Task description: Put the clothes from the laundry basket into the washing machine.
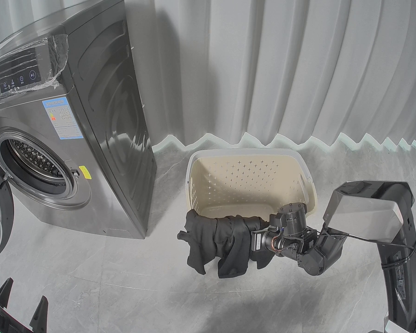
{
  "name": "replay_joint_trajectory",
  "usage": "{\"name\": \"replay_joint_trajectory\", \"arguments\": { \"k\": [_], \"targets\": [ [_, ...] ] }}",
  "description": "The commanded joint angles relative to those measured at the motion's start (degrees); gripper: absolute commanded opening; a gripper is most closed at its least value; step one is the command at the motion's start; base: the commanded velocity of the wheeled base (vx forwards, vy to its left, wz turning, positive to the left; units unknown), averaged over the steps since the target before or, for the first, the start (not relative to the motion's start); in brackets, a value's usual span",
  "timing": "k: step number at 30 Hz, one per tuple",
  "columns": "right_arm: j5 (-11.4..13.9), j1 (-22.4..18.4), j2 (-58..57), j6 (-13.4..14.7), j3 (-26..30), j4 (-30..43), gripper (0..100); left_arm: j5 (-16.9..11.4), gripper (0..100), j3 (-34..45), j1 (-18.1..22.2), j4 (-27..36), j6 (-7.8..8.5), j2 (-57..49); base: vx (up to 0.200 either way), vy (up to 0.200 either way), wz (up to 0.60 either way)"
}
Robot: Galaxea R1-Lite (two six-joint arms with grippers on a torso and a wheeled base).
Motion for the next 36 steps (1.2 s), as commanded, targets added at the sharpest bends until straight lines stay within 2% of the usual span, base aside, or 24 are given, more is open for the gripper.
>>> {"name": "replay_joint_trajectory", "arguments": {
  "k": [1, 7, 17, 26, 33, 36],
  "targets": [
    [0.27, 0.47, -1.19, 0.01, 1.79, -1.42, 0, 0.08, 100, 0.57, 0.01, -0.01, -0.02, -0.93, 0.0, 0.0, 0.0],
    [0.71, 0.91, -4.17, 0.1, 6.71, -5.82, 0, 0.08, 100, 0.57, 0.01, -0.1, -0.02, -0.93, 0.0, 0.0, 0.0],
    [0.8, 2.5, -12.88, 0.45, 19.81, -20.67, 0, 0.16, 100, 0.57, 0.01, -0.1, -0.11, -0.93, 0.0, 0.0, 0.0],
    [0.71, 2.85, -20.43, 0.72, 22.44, -23.75, 0, 0.16, 100, 0.57, 0.01, -0.1, -0.11, -0.93, 0.0, 0.0, 0.0],
    [0.36, 5.22, -29.66, 0.54, 26.66, -27.17, 0, 0.34, 100, 0.57, 0.01, -0.1, -0.11, -0.93, 0.0, 0.0, 0.0],
    [0.01, 6.19, -32.47, -1.3, 26.84, -27.88, 0, 0.34, 100, 0.57, 0.01, -0.1, -0.11, -0.93, 0.0, 0.0, 0.0]
  ]
}}
